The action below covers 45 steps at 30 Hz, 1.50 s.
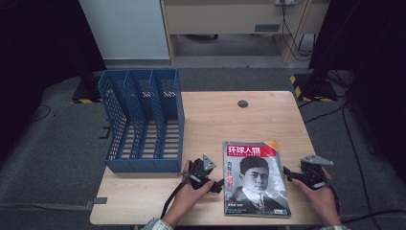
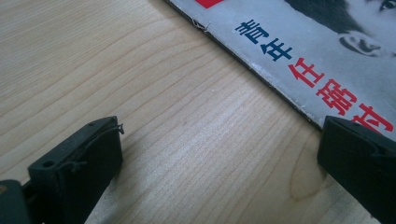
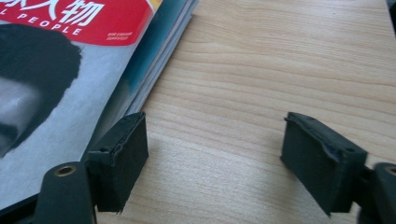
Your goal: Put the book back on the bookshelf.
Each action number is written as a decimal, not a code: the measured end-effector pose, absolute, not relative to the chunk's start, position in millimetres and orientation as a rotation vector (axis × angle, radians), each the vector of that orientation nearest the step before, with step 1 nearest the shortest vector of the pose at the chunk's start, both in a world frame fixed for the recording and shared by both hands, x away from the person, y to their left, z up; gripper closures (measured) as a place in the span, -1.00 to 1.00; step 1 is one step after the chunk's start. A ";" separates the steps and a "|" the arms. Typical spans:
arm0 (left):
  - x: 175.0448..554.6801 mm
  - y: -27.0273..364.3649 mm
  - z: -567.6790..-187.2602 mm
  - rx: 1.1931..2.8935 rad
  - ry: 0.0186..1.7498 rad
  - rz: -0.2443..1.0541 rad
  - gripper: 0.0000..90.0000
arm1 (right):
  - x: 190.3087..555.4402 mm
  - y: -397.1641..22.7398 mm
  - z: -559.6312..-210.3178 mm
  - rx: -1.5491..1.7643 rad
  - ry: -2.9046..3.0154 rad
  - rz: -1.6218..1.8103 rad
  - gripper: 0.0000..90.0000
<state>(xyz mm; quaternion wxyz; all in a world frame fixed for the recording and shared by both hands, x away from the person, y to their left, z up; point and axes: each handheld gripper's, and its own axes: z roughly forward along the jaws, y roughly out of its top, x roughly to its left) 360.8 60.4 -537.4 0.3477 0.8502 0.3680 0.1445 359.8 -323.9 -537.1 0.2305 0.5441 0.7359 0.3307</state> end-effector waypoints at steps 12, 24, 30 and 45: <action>358.7 59.7 -534.4 2.176 0.951 0.354 -0.90 | 350.4 -330.0 -520.4 1.516 1.938 0.973 -0.29; 345.6 42.4 -522.8 2.092 0.900 0.320 -0.82 | 347.9 -301.9 -513.6 1.446 2.025 1.103 -0.44; 342.6 37.9 -522.1 2.086 0.880 0.308 -0.65 | 349.1 -288.4 -515.7 1.426 2.066 1.106 -0.51; 332.1 24.9 -523.3 2.101 0.815 0.302 -0.42 | 351.1 -278.0 -525.9 1.394 2.177 1.070 -0.38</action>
